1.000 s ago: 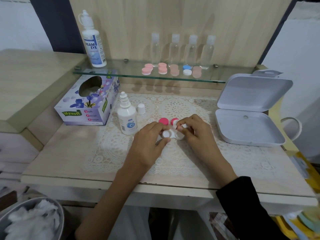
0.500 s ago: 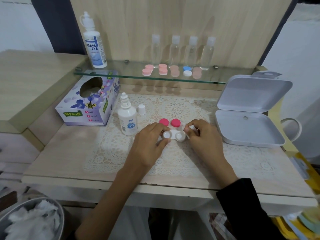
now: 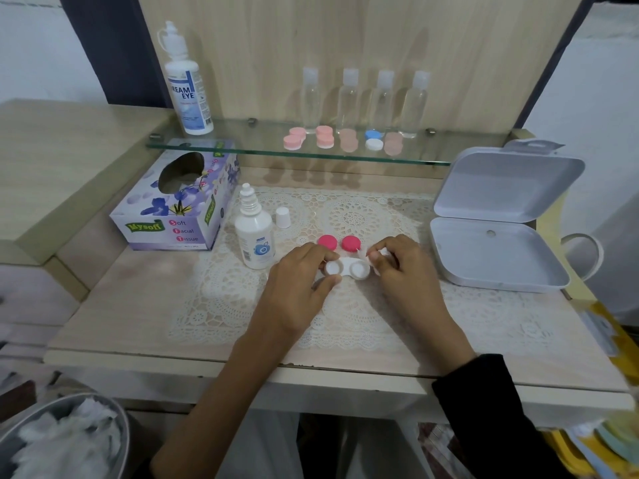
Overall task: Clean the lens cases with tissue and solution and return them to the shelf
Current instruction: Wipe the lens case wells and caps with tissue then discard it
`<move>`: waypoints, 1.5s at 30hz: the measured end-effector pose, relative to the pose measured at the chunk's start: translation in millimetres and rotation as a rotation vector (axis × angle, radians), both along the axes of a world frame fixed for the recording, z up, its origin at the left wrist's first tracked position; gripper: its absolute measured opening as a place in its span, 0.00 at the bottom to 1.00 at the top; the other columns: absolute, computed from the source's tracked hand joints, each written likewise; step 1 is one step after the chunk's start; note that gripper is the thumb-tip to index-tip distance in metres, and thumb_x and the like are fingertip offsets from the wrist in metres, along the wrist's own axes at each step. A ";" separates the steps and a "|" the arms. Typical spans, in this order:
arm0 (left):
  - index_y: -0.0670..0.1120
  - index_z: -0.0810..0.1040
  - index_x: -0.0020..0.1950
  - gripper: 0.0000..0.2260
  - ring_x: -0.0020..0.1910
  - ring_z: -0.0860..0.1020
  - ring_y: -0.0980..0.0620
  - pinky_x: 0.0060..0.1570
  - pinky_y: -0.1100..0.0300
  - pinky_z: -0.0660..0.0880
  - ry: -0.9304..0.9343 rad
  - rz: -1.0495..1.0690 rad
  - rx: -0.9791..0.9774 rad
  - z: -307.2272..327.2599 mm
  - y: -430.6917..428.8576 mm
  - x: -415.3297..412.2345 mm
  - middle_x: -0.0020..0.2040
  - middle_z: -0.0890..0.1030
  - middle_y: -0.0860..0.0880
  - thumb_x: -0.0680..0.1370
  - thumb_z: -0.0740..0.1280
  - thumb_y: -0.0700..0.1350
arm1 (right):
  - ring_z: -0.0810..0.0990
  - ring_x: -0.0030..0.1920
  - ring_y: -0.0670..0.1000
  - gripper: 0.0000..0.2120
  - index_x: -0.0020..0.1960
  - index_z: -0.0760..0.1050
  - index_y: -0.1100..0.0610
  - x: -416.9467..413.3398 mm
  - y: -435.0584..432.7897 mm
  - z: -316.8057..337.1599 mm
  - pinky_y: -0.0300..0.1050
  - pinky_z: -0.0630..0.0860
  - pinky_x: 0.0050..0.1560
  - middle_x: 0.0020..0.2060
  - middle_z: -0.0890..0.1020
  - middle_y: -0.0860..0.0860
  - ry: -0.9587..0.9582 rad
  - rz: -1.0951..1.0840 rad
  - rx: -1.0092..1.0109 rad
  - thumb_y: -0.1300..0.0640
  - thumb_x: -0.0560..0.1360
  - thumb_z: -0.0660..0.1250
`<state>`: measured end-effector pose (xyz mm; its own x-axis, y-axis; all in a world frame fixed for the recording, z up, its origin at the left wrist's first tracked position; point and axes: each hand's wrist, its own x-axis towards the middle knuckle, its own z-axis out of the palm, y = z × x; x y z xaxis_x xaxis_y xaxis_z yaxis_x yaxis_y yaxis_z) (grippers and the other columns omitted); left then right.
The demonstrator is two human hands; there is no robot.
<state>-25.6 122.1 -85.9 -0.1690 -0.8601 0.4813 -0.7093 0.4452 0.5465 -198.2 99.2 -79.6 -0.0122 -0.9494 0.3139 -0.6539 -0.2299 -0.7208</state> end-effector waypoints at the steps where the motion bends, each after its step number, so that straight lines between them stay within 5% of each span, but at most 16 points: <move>1: 0.46 0.78 0.52 0.09 0.45 0.75 0.57 0.44 0.67 0.69 0.000 -0.002 -0.003 -0.4 0.0 0.0 0.47 0.79 0.53 0.74 0.71 0.42 | 0.75 0.44 0.53 0.06 0.41 0.78 0.55 -1.3 0.1 -0.1 0.50 0.71 0.45 0.40 0.77 0.51 -0.001 -0.016 0.007 0.61 0.76 0.65; 10: 0.46 0.77 0.51 0.11 0.44 0.71 0.61 0.45 0.73 0.68 0.019 -0.002 -0.068 3.5 1.4 1.4 0.47 0.77 0.55 0.71 0.73 0.41 | 0.76 0.43 0.52 0.04 0.42 0.81 0.49 5.6 9.1 6.4 0.46 0.72 0.44 0.43 0.78 0.51 -0.303 0.137 0.035 0.58 0.74 0.71; 16: 0.46 0.78 0.53 0.15 0.45 0.76 0.58 0.44 0.65 0.75 0.093 -0.030 -0.075 5.2 3.6 1.7 0.49 0.78 0.55 0.69 0.75 0.38 | 0.72 0.40 0.49 0.09 0.43 0.79 0.49 6.3 10.2 7.8 0.30 0.65 0.36 0.44 0.77 0.57 -0.256 0.216 0.006 0.63 0.71 0.73; 22: 0.45 0.81 0.51 0.09 0.45 0.78 0.55 0.43 0.65 0.76 0.096 -0.043 -0.106 6.1 3.8 2.3 0.47 0.79 0.51 0.72 0.73 0.39 | 0.70 0.40 0.45 0.04 0.43 0.78 0.52 5.4 7.7 2.4 0.31 0.64 0.37 0.42 0.75 0.52 -0.161 0.262 -0.055 0.60 0.71 0.70; 28: 0.49 0.82 0.53 0.13 0.44 0.81 0.60 0.45 0.68 0.76 0.378 -0.010 0.138 14.5 9.4 -1.3 0.44 0.83 0.55 0.73 0.70 0.54 | 0.75 0.46 0.48 0.05 0.47 0.79 0.55 2.8 7.0 3.8 0.37 0.70 0.44 0.43 0.74 0.50 -0.128 0.200 -0.232 0.61 0.72 0.68; 33: 0.44 0.82 0.55 0.14 0.44 0.83 0.56 0.49 0.63 0.78 0.618 -0.044 0.290 13.2 7.9 4.2 0.44 0.85 0.51 0.71 0.74 0.45 | 0.75 0.46 0.46 0.04 0.47 0.80 0.57 4.3 10.3 6.2 0.35 0.70 0.45 0.42 0.74 0.48 -0.108 0.256 -0.324 0.63 0.73 0.70; 45: 0.46 0.82 0.56 0.19 0.45 0.83 0.53 0.50 0.62 0.78 0.692 -0.076 0.320 10.0 4.7 5.3 0.46 0.85 0.51 0.66 0.77 0.39 | 0.73 0.39 0.42 0.05 0.47 0.84 0.59 -1.3 2.8 4.2 0.31 0.68 0.37 0.44 0.79 0.51 -0.136 0.109 -0.426 0.63 0.72 0.72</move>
